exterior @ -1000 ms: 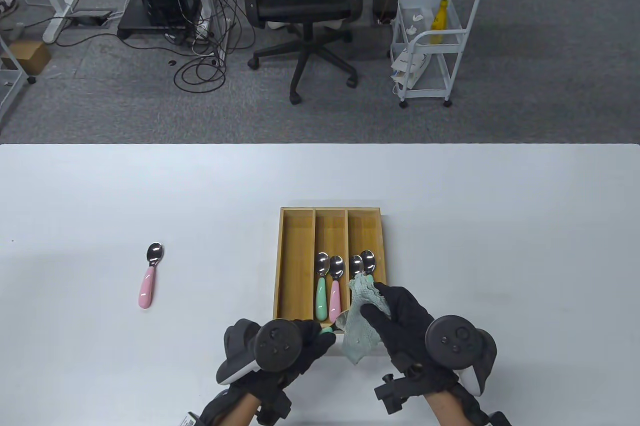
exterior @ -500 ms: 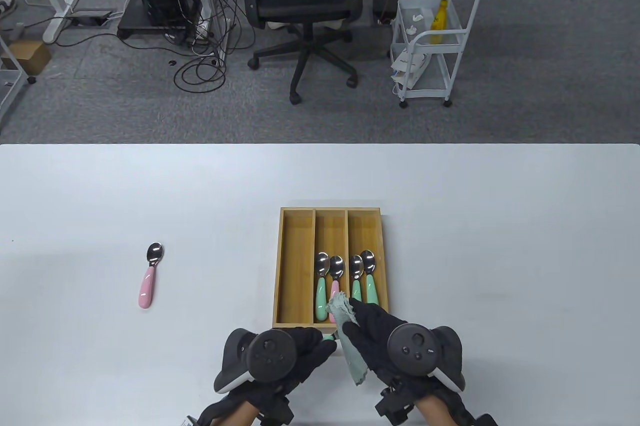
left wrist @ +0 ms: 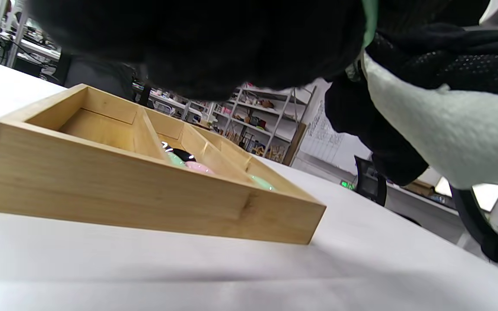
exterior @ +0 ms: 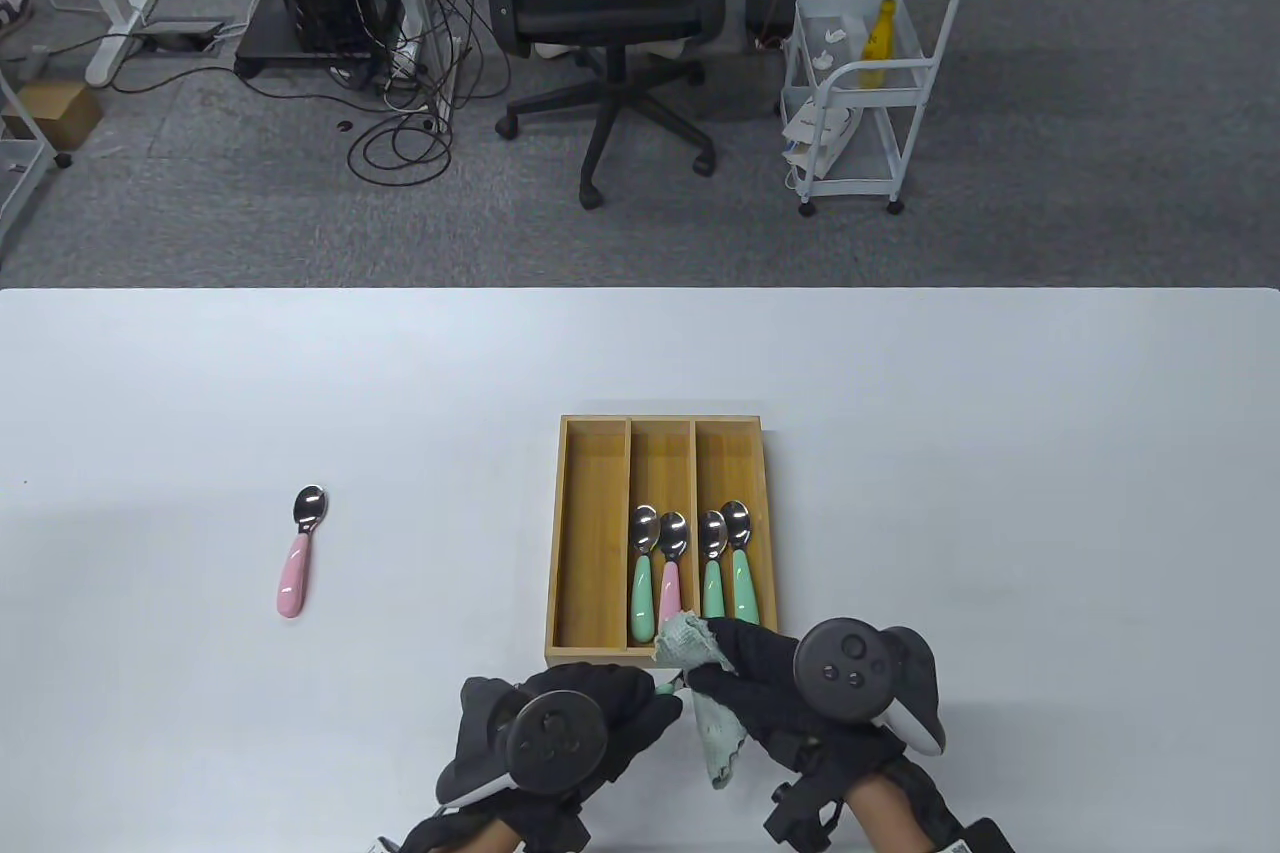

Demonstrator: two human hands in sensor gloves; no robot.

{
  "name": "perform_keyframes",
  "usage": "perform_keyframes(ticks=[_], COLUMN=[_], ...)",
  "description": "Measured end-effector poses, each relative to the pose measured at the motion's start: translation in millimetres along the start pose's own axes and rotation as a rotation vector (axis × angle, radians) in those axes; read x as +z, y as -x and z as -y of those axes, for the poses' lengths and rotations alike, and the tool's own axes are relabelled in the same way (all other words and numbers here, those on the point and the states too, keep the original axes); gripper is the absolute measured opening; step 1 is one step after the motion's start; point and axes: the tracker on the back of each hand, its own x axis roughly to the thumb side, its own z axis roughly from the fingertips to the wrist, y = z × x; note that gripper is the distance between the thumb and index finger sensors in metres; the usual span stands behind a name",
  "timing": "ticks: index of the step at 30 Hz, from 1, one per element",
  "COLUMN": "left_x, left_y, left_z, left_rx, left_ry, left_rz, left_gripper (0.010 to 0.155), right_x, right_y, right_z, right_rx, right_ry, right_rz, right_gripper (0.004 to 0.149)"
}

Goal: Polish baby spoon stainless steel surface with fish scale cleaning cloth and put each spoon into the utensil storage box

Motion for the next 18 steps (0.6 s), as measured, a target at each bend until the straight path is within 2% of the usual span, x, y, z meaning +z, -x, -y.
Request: perform_keyframes(ticks=[5,8,12,18], left_x=[1.4,0.4,-1.1,-1.1], left_y=[-0.6,-0.4,2.9,-1.7], left_z=[3.1,3.3,2.1,4.7], left_rx=[0.103,0.119,0.024,-0.173], left_ry=[-0.057,-0.071,-0.042,0.009], left_rz=[-0.043,-0.054,-0.02,0.051], left_gripper=[0.044,0.043,0.043,0.043], right_x=[4.9,6.7,1.8,-5.9], right_y=[1.2,2.6,6.2,4.6], right_z=[-4.0,-8.4,-7.5,-9.9], right_rx=[-0.175,-0.266,-0.197,0.044], right_ry=[0.132,0.143,0.055,-0.129], right_rz=[-0.081,-0.124,-0.083,0.018], right_gripper=[0.046,0.046,0.046,0.045])
